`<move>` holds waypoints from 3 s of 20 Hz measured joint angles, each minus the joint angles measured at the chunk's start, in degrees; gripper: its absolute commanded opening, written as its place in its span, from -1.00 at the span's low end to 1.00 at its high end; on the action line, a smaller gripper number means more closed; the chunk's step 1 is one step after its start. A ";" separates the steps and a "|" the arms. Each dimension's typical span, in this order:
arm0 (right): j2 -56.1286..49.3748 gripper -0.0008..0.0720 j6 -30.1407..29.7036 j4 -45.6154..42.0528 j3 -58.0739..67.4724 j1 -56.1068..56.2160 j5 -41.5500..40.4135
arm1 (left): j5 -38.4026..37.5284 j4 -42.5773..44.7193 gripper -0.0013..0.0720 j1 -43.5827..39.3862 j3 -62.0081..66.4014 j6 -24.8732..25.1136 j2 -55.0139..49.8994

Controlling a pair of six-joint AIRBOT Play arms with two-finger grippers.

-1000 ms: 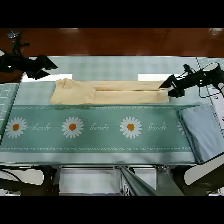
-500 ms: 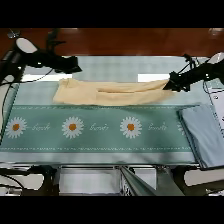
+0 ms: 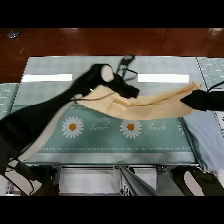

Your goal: Fold the shirts.

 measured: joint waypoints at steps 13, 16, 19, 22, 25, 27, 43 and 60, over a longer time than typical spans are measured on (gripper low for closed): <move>6.03 -0.91 1.36 2.67 -0.98 0.52 -1.07 | -4.33 -8.44 -0.90 1.62 5.33 -3.19 -1.36; 2.58 -0.91 1.09 5.05 -0.13 5.79 -3.72 | -8.61 -8.68 -0.90 15.61 5.64 -3.28 5.73; -6.69 -0.90 1.14 6.23 4.63 15.93 -8.83 | -12.70 -7.78 -0.90 28.22 3.96 -1.62 15.72; -21.51 -0.90 1.25 6.75 13.94 26.18 -13.92 | -11.96 -3.72 -0.90 38.93 -4.68 -0.52 28.96; -38.12 -0.90 1.64 7.10 25.73 33.90 -16.31 | -11.54 -2.73 -0.90 45.48 -19.41 0.00 44.26; -48.22 -0.26 2.43 7.15 33.48 37.20 -17.14 | -10.69 -3.04 -0.90 47.06 -30.60 0.17 53.72; -18.14 0.73 18.05 -11.76 -0.02 18.34 -15.78 | -3.21 -10.64 -0.89 46.03 -62.38 1.53 71.19; -40.81 -0.91 -10.08 33.70 -4.76 21.97 -24.22 | -0.37 -10.73 -0.89 39.47 -62.66 1.90 67.43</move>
